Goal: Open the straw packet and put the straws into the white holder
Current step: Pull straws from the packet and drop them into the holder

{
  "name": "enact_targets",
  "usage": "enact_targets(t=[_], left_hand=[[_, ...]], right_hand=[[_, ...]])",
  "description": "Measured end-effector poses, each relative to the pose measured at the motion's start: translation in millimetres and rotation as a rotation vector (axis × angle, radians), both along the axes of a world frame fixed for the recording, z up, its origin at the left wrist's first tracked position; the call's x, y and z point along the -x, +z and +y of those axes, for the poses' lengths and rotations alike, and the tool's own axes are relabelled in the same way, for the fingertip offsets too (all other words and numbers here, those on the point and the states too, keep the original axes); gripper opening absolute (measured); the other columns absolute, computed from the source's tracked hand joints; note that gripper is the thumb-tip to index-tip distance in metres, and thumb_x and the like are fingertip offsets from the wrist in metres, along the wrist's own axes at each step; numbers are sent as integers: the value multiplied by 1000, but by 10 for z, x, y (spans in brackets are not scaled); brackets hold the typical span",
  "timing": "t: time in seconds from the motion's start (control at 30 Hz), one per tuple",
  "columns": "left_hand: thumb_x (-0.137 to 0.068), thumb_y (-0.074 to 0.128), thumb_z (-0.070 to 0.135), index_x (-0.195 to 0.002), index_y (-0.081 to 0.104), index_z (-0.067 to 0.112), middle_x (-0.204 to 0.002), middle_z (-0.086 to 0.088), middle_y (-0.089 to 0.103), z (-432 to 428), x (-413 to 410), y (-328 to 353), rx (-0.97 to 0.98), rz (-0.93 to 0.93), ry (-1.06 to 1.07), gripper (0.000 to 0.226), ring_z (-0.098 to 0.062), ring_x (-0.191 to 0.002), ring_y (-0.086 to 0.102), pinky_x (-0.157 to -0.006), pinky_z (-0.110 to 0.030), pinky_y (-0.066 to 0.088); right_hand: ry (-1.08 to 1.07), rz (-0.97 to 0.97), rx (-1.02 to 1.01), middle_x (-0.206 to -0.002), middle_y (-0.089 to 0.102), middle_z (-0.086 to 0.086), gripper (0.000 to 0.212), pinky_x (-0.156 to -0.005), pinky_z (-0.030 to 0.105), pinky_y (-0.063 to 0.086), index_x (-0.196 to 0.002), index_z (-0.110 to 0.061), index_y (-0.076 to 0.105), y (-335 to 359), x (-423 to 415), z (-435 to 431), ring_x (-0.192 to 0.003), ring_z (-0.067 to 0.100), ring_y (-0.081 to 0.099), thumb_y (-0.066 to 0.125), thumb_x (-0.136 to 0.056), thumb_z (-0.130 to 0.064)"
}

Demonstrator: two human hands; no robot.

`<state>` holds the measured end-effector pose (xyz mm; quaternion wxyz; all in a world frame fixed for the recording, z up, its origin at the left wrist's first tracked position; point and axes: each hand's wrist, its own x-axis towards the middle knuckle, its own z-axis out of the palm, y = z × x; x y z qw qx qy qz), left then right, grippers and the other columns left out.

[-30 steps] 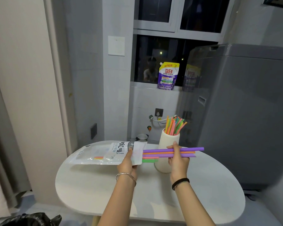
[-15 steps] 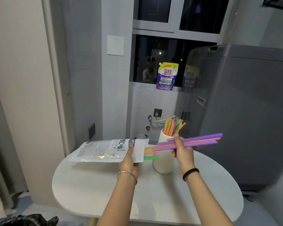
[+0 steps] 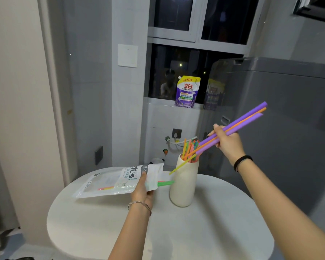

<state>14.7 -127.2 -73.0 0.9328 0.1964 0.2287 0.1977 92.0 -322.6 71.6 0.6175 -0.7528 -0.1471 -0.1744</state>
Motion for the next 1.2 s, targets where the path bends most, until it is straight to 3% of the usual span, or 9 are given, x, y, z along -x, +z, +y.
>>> enact_targets(t=[0.2, 0.33, 0.47, 0.53, 0.6, 0.73, 0.83, 1.03, 1.2], left_hand=[[-94, 59, 12, -137, 51, 4, -105, -4, 64, -27, -26, -11, -21, 21, -46, 45, -13, -76, 60, -39, -20, 53], [-92, 61, 10, -137, 51, 3, -118, -9, 61, -118, -39, -90, -26, 70, -67, 47, -14, -78, 60, -41, -18, 53], [-92, 61, 10, -137, 51, 3, -110, -9, 66, -151, -13, -158, -2, 98, -68, 47, -15, -76, 59, -38, -18, 51], [-91, 62, 9, -139, 49, 3, -124, -11, 63, -140, -18, -181, -9, 113, -50, 49, -14, -77, 59, -39, -17, 52], [-91, 62, 9, -139, 49, 4, -127, -11, 61, -120, -19, -201, -2, 113, -38, 50, -13, -77, 59, -39, -17, 52], [-91, 62, 8, -139, 50, 6, -96, -1, 64, -78, -19, -206, 16, 83, -33, 50, -13, -77, 59, -38, -17, 51], [-91, 62, 9, -139, 50, 7, -91, 1, 62, -57, -32, -211, -1, 85, -35, 50, -13, -77, 59, -39, -17, 51], [-92, 61, 9, -139, 49, 7, -96, -1, 64, -42, -38, -215, -12, 72, -29, 49, -12, -77, 59, -39, -16, 51], [-91, 61, 8, -138, 50, 7, -89, 1, 62, -4, -48, -222, -3, 66, -31, 48, -12, -76, 59, -39, -17, 52]], right_hand=[[-8, -25, 13, -69, 62, 8, 37, -46, 15, 45, -64, -16, 63, 109, -110, -53, -55, 16, 54, 49, -95, -31], [2, -23, 38, -68, 63, 5, 36, -43, 11, 43, -67, -12, 63, 56, -125, -14, -54, 13, 54, 48, -95, -29], [15, -28, 103, -63, 61, 2, 36, -42, 9, 42, -68, -13, 61, -11, -117, 35, -47, 4, 56, 46, -96, -29], [11, -60, 177, -61, 60, -1, 36, -43, 9, 42, -68, -14, 61, -29, -113, 75, -49, 5, 57, 46, -96, -31], [-3, -102, 254, -60, 61, -2, 36, -46, 12, 45, -70, -14, 62, -36, -115, 114, -55, 9, 61, 46, -96, -33], [25, -132, 393, -64, 63, 4, 35, -61, 34, 56, -70, -17, 60, -22, -155, 191, -66, 24, 66, 45, -95, -36], [59, -133, 515, -68, 64, 5, 35, -64, 36, 56, -68, -23, 58, -53, -202, 270, -69, 24, 64, 43, -95, -39], [57, -41, 639, -79, 67, 8, 32, -67, 32, 57, -83, -17, 62, -212, -345, 357, -74, 23, 66, 46, -93, -43], [86, -42, 634, -84, 69, 3, 23, -72, 35, 58, -88, -19, 65, -317, -411, 369, -79, 18, 66, 65, -82, -41]])
